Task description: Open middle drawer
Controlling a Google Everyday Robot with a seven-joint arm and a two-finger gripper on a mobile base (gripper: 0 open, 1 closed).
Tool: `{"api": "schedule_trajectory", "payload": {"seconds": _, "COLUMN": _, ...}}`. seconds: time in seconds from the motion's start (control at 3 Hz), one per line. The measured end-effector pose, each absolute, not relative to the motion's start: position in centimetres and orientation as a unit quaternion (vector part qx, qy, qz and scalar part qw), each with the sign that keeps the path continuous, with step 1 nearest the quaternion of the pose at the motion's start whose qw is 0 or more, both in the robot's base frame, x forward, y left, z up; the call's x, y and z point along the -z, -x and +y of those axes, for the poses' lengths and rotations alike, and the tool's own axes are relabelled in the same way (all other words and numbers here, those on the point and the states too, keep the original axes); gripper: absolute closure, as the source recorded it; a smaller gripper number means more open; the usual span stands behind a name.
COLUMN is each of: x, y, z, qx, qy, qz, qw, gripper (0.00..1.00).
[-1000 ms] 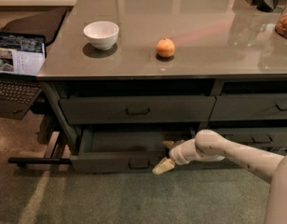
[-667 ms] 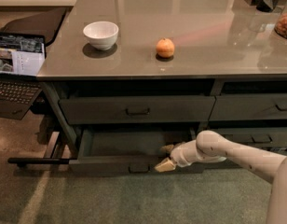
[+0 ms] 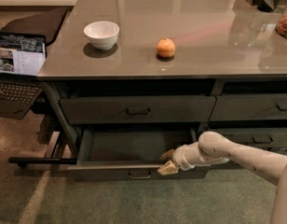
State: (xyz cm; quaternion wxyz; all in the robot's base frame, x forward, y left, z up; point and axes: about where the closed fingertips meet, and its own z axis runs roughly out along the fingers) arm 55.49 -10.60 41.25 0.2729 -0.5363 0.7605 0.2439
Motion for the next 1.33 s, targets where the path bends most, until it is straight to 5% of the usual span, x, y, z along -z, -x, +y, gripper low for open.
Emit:
{"api": "schedule_trajectory", "payload": {"seconds": 1.0, "x": -41.0, "y": -55.2, "z": -10.2, "qx": -0.256, "qy": 0.535, "qz": 0.759, "qw": 0.268, "gripper": 0.0}}
{"api": "schedule_trajectory", "payload": {"seconds": 1.33, "x": -41.6, "y": -53.4, "z": -9.9, "qx": -0.254, "qy": 0.538, "qz": 0.763, "qw": 0.254, "gripper": 0.0}}
